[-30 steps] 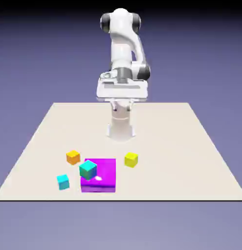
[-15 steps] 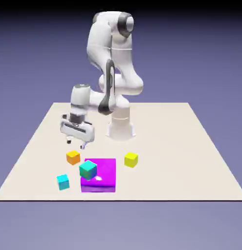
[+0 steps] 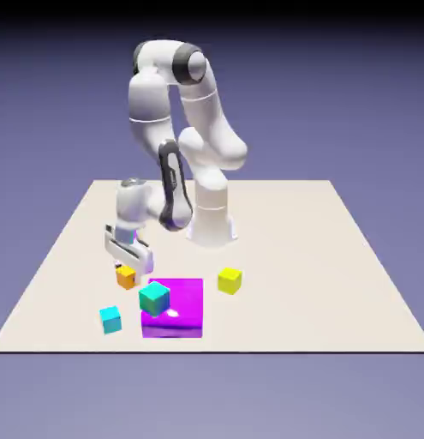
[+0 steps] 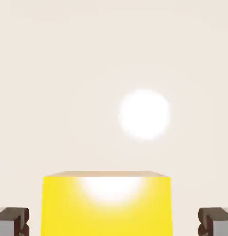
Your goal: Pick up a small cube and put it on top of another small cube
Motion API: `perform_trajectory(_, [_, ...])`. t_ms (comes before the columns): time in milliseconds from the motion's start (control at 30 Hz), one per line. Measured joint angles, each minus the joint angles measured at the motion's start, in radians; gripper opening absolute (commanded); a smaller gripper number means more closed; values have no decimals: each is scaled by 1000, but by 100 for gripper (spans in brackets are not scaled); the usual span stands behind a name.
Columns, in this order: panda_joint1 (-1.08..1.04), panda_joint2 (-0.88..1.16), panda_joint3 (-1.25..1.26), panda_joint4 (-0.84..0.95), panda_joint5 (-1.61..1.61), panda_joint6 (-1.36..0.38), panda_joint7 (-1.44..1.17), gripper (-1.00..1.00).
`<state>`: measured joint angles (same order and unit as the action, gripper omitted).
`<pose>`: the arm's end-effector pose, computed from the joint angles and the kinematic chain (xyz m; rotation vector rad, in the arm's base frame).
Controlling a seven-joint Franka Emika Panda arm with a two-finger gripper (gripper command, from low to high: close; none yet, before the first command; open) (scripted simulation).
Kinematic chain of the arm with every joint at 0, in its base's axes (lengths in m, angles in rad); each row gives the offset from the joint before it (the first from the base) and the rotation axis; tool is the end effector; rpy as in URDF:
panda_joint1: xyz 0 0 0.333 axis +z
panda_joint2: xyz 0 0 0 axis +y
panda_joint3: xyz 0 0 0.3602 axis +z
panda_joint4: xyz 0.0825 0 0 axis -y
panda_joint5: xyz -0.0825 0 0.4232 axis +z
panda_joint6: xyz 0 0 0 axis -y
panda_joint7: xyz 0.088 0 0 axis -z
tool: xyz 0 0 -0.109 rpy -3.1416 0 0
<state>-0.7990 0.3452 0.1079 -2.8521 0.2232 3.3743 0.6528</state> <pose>0.2664 -0.2454 0.1252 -2.2079 2.2176 -0.2725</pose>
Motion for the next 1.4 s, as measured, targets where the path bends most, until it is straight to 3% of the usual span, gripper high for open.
perform_trajectory(500, [393, -330, -462, -100, -287, -234, 228, -100])
perform_trajectory(1233, [112, -416, 334, 384, -402, -869, 1176, -100])
perform_trajectory(1400, [99, -271, 307, 380, -568, -746, 1298, -100])
